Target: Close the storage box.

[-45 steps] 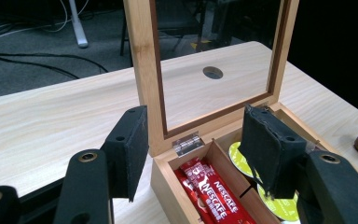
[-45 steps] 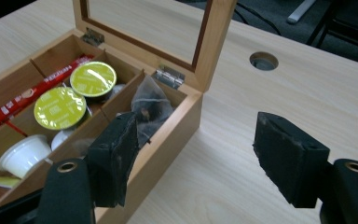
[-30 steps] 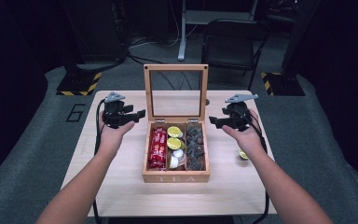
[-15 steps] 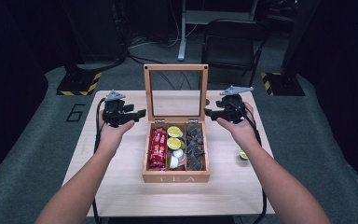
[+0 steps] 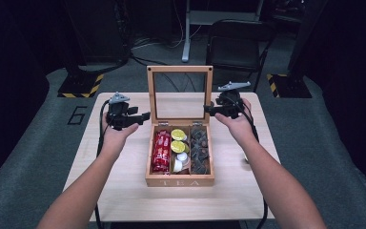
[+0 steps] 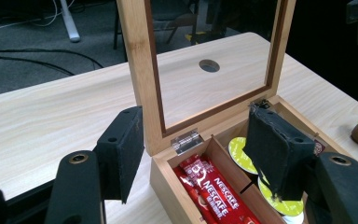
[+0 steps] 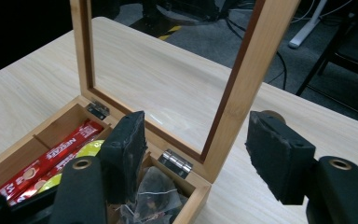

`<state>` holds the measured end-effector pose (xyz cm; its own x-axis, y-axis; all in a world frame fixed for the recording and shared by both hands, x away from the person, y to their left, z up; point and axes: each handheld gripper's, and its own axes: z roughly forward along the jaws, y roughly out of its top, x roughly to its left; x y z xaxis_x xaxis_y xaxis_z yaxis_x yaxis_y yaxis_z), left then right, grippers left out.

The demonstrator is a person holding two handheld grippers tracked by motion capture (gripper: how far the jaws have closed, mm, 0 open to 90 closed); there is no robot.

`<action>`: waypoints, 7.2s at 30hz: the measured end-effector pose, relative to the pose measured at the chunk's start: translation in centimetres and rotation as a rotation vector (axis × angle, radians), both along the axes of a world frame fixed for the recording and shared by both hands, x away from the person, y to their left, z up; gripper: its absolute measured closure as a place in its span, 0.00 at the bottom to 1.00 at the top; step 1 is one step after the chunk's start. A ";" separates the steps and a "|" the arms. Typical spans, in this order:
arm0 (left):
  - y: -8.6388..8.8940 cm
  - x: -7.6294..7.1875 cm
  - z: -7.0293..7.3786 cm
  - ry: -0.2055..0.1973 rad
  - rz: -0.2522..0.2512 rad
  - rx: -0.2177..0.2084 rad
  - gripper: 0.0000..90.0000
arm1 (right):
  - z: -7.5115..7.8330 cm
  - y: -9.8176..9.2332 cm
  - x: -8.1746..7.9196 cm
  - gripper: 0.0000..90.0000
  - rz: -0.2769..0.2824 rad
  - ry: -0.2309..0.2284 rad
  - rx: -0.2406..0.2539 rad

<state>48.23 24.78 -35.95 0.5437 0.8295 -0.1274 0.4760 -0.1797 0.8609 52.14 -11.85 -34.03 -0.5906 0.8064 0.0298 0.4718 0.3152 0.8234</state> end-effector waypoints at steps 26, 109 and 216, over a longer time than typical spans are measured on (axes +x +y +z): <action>0.1 0.1 0.2 -0.002 -0.009 -0.009 0.41 | -1.7 0.2 3.1 0.39 -0.055 0.033 -0.010; 1.9 -0.6 -0.6 0.020 0.028 -0.013 0.41 | -4.1 2.1 6.1 0.68 -0.136 0.056 -0.074; -1.9 -1.8 4.4 -0.155 -0.028 0.055 0.69 | -3.8 0.0 -4.1 0.57 -0.042 -0.105 0.048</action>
